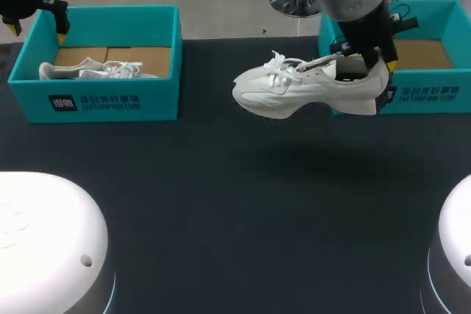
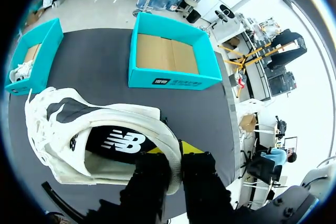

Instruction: Take the shoe out of the shoebox, open the shoe tongue, remove and reinsert the insole, then place the shoe into the shoebox

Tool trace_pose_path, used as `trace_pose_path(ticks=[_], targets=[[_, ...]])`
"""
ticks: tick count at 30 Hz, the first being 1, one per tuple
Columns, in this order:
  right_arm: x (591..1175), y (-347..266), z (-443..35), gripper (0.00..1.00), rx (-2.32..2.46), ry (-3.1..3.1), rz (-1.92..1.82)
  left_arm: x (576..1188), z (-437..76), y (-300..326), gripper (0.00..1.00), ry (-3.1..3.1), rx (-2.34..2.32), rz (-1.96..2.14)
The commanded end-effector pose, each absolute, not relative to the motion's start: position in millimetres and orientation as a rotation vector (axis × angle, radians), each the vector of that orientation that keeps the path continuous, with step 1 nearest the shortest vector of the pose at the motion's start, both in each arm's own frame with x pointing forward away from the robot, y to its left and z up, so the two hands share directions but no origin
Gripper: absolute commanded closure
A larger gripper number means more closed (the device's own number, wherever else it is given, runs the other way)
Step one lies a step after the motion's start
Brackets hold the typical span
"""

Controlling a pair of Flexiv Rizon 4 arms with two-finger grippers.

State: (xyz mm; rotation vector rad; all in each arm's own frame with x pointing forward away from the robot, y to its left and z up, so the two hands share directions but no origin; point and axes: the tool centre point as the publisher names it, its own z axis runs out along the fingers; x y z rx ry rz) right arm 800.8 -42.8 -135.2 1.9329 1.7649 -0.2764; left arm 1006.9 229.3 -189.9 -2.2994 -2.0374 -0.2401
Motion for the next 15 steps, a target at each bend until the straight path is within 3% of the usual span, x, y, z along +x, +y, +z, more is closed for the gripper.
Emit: trace_pose_path(ticks=[1, 15], targets=[[802, -44, -134, 1.00, 1.935, 1.766, -0.274, 1006, -189, 230, 0.00, -2.037, -2.300, -0.244], [738, 21, -153, 1.00, 1.808, 1.939, -0.283, 1006, -189, 230, 0.00, -2.037, -2.300, -0.244]])
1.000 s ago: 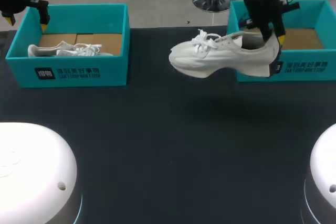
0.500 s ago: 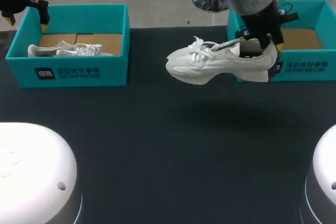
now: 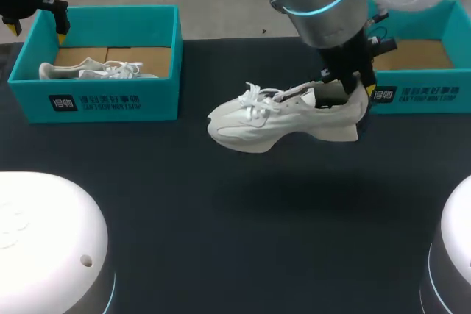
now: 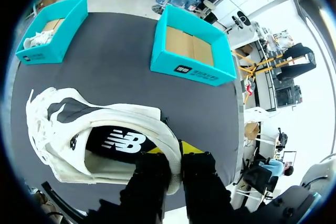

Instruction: Take the shoe out of the shoebox, open the shoe tongue, remove and reinsert the insole, then place the shoe into the shoebox

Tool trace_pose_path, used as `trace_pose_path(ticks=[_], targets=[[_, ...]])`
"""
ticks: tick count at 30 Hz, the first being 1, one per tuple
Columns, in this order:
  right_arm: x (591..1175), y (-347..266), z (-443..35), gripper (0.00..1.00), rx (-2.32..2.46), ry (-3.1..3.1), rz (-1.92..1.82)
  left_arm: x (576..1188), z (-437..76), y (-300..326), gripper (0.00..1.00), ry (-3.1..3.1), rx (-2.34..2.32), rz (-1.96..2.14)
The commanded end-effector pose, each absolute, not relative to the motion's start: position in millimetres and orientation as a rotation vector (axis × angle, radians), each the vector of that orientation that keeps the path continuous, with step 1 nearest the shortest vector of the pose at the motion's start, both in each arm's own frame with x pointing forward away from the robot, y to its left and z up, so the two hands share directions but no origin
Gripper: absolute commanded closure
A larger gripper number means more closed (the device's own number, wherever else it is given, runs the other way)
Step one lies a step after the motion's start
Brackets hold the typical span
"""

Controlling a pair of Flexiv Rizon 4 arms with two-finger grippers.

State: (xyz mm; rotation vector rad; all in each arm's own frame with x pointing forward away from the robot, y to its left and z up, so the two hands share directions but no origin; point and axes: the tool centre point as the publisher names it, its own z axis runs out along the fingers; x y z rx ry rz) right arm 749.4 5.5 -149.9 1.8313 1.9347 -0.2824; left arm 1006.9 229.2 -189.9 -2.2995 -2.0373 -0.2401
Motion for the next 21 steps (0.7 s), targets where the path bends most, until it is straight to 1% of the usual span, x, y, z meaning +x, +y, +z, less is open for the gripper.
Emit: trace_pose_path(ticks=[1, 7, 21], targets=[[734, 25, -155, 1.00, 1.806, 1.960, -0.273, 1006, -189, 230, 0.00, -2.037, -2.300, -0.244], [725, 37, -161, 1.00, 1.788, 2.032, -0.286, 1006, -189, 230, 0.00, -2.037, -2.300, -0.244], [725, 37, -161, 1.00, 1.788, 2.032, -0.286, 1006, -189, 230, 0.00, -2.037, -2.300, -0.244]])
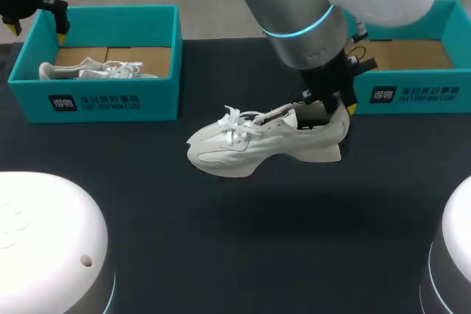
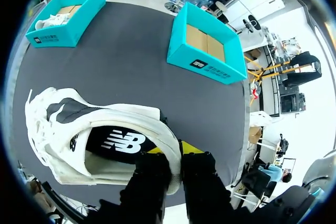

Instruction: Take the shoe out of the shoebox, open the shoe tongue, remove and reinsert the insole, then place the shoe into the shoebox

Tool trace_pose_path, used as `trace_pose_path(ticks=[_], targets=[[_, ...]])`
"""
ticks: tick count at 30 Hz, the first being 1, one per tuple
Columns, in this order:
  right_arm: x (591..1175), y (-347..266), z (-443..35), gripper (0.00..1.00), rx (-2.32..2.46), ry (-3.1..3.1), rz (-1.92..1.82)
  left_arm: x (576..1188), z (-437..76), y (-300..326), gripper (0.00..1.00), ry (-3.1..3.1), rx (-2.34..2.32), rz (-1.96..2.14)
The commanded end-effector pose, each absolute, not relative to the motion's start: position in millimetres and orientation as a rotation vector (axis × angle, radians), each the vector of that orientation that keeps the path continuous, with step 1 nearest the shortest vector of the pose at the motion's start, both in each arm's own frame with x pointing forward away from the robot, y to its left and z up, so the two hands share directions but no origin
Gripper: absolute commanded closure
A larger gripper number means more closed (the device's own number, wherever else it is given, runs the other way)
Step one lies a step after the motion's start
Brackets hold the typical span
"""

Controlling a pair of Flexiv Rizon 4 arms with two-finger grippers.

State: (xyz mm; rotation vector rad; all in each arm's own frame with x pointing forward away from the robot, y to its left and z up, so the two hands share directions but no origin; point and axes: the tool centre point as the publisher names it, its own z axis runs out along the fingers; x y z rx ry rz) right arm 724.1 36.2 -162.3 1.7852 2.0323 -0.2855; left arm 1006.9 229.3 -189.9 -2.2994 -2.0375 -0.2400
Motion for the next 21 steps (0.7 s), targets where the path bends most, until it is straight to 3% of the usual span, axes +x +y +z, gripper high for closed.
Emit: trace_pose_path(ticks=[1, 21], targets=[[725, 37, -161, 1.00, 1.788, 2.032, -0.286, 1006, -189, 230, 0.00, -2.037, -2.300, -0.244], [742, 28, -275, 1.00, 1.793, 2.112, -0.186, 1006, -189, 230, 0.00, -2.037, -2.300, -0.244]])
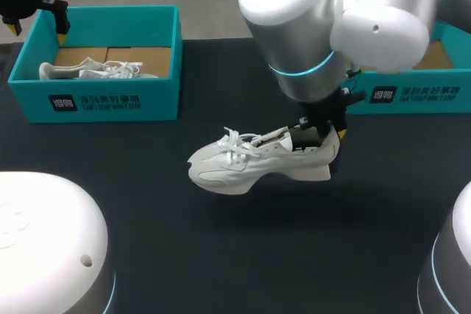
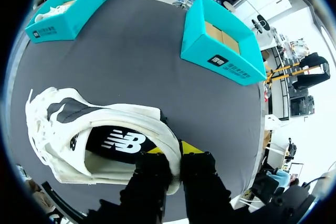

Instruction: Take the shoe out of the shoebox, open the shoe tongue, remove and reinsert the insole, then place the shoe into the shoebox

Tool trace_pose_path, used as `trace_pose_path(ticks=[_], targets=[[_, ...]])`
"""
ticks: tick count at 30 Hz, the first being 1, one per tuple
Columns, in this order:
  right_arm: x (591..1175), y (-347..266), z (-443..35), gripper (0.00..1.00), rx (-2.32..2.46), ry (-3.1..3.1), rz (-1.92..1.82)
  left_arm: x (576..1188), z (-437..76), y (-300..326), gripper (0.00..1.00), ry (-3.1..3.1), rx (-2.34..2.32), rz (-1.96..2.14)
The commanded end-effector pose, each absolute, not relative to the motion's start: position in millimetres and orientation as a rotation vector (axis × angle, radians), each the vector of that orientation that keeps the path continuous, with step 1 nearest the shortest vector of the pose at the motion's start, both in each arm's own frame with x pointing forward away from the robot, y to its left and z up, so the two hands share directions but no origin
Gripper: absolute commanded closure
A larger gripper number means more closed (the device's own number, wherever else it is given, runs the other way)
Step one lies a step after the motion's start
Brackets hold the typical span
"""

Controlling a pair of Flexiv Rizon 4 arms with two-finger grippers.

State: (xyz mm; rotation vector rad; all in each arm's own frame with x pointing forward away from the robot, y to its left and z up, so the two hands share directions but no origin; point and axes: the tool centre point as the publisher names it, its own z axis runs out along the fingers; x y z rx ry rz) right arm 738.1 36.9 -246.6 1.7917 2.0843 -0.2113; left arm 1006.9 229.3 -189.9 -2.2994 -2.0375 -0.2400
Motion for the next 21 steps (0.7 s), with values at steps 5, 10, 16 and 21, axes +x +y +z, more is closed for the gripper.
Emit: trace_pose_path(ticks=[5, 10, 16, 21], targets=[[746, 26, -294, 1.00, 1.771, 2.151, -0.181, 1006, -189, 230, 0.00, -2.037, -2.300, -0.244], [749, 23, -313, 1.00, 1.790, 2.169, -0.188, 1006, -189, 230, 0.00, -2.037, -2.300, -0.244], [751, 22, -330, 1.00, 1.835, 2.170, -0.196, 1006, -189, 230, 0.00, -2.037, -2.300, -0.244], [752, 23, -341, 1.00, 1.853, 2.178, -0.195, 1006, -189, 230, 0.00, -2.037, -2.300, -0.244]])
